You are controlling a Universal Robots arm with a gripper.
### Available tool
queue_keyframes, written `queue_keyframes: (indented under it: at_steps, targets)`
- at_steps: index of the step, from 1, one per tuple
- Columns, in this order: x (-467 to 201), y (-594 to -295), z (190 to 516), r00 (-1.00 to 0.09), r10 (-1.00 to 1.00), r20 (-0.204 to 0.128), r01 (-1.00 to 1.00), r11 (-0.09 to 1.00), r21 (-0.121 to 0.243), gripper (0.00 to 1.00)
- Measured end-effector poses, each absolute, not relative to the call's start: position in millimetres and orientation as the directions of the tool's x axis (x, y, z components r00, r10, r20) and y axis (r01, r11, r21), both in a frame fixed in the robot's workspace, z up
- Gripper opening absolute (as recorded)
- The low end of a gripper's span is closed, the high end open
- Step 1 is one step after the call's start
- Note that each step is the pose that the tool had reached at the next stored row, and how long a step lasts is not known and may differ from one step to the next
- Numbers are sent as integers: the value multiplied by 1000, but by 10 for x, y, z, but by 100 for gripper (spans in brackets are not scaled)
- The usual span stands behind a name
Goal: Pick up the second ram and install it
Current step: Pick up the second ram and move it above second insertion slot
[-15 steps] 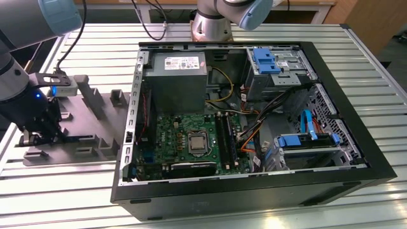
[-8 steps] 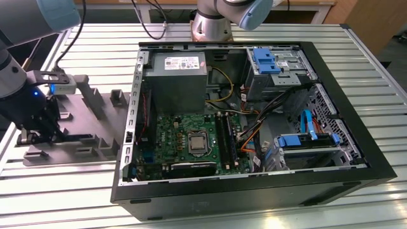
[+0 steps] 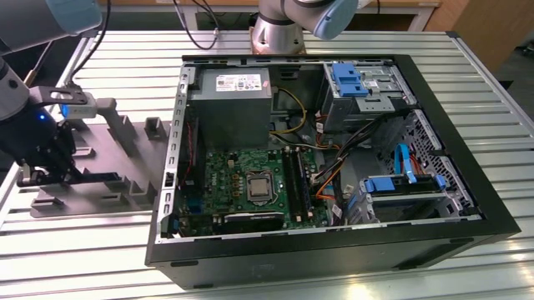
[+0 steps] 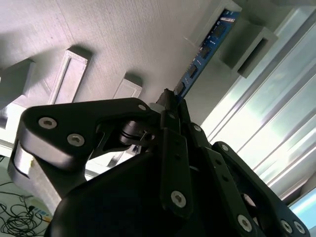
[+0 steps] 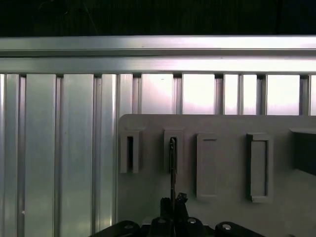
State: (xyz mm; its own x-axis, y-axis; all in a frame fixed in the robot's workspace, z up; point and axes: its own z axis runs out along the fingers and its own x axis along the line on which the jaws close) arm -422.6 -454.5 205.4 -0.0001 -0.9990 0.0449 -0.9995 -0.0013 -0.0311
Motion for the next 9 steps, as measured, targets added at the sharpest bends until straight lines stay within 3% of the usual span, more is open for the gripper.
queue_keyframes:
  at_steps: [9]
  targets:
    - [-4226,-4545,2190,0,-999,45,-1000,-1,-31,14]
